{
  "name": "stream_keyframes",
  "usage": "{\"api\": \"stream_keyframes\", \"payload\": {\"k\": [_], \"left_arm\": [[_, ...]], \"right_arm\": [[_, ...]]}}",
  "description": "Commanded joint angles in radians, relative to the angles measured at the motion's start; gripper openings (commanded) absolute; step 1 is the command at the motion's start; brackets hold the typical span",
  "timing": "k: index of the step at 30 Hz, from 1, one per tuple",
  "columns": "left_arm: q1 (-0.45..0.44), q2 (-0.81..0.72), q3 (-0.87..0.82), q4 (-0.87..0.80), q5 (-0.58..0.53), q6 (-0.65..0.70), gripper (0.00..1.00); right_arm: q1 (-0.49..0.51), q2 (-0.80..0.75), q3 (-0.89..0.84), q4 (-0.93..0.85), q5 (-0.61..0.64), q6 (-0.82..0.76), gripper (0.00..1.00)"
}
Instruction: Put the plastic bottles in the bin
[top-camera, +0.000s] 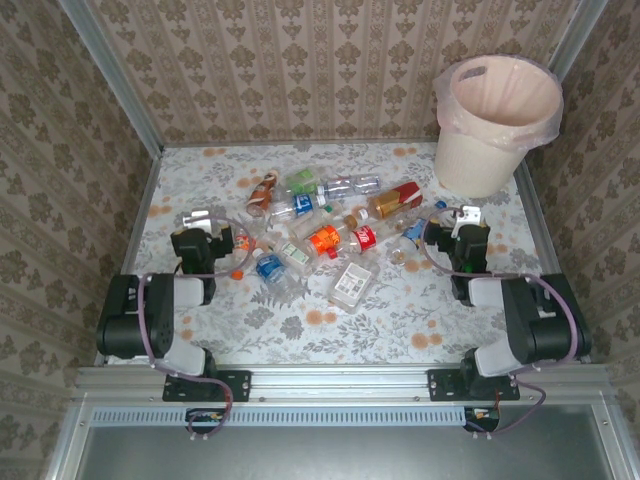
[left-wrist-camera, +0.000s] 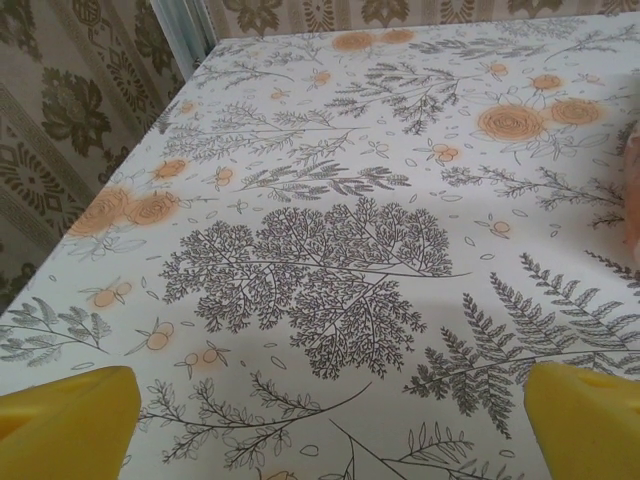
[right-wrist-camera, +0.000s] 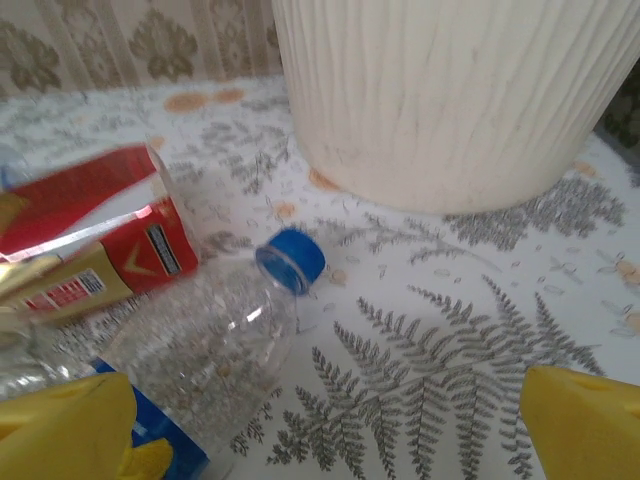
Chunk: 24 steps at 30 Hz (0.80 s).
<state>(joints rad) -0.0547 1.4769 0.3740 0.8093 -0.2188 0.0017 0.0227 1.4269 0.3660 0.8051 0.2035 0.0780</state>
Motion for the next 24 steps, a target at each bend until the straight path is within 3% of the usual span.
{"api": "stream_keyframes", "payload": {"k": [1, 6, 10, 15, 18, 21, 24], "left_arm": [[-0.010, -0.114, 0.045, -0.122, -0.048, 0.016, 1.00], [-0.010, -0.231, 0.066, -0.251, -0.110, -0.035, 1.00], [-0.010, -0.319, 0.097, -0.397, -0.173, -0.184, 1.00], [-0.007, -0.413, 0.143, -0.613, -0.153, -0.383, 1.00], [0.004, -0.443, 0.169, -0.713, -0.149, -0.480, 1.00], [0.028, -0.441, 0.217, -0.830, -0.110, -0.569, 1.00], [0.041, -0.432, 0.263, -0.950, -0.102, -0.630, 1.00]], "right_arm": [[0.003, -0.153, 0.052, -0.164, 0.038, 0.018, 1.00], [0.003, -0.259, 0.118, -0.399, -0.023, 0.091, 1.00], [0.005, -0.292, 0.212, -0.633, -0.110, 0.265, 1.00], [0.012, -0.244, 0.301, -0.862, -0.139, 0.483, 1.00], [0.025, -0.187, 0.338, -0.911, -0.224, 0.556, 0.99], [0.095, -0.160, 0.359, -0.912, -0.281, 0.613, 1.00], [0.216, -0.160, 0.379, -0.968, -0.238, 0.658, 1.00]]}}
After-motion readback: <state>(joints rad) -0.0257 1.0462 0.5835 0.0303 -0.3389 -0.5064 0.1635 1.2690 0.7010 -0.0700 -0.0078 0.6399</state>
